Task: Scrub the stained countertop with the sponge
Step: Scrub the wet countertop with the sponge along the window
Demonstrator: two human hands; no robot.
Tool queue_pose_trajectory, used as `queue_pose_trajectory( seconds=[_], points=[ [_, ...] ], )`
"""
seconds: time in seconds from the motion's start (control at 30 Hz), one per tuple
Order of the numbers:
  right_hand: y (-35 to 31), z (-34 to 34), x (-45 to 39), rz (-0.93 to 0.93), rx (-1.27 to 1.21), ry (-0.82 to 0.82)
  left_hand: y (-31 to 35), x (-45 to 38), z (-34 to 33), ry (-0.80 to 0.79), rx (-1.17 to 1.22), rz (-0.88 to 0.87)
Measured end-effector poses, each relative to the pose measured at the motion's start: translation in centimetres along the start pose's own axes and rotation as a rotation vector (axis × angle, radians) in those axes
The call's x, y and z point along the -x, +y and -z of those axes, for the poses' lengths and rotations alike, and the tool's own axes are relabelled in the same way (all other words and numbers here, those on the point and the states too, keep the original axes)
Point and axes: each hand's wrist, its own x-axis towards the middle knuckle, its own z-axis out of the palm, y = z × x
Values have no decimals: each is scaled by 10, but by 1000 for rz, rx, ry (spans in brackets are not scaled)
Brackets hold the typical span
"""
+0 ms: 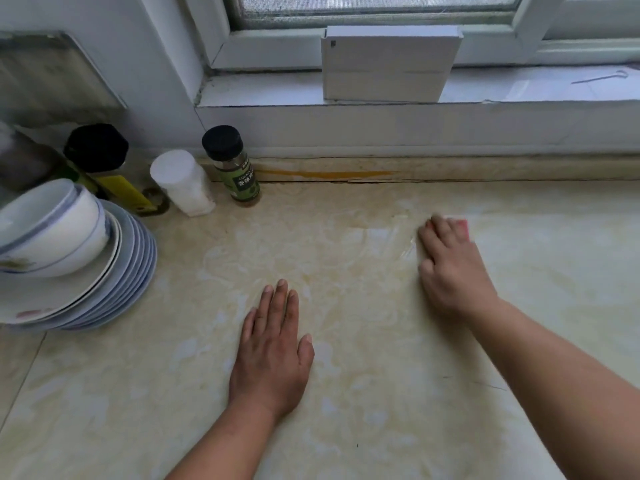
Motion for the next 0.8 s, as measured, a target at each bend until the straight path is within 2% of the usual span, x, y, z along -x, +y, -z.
queue_pose_trajectory(
  seconds=[0.17,0.27,0.4,0.6,0.7,0.8],
  points=[
    [-25,-27,138,90,-96,-23,1,-1,1,-18,-5,7],
    [-34,-34,193,129,-113,-11,1,-1,1,-12,1,12],
    [-57,-41,193,46,-135,-12,1,-2,-1,-22,-2,18],
    [-151,-47,168,196,-202,-95,-2,-1,-1,-31,-1,0],
    [-139,-46,173,232,-167,-112,-1,-1,0,-27,6,-4],
    [-90,-41,188,142,-150,-84,-1,-1,0,-47,-4,10]
  ],
)
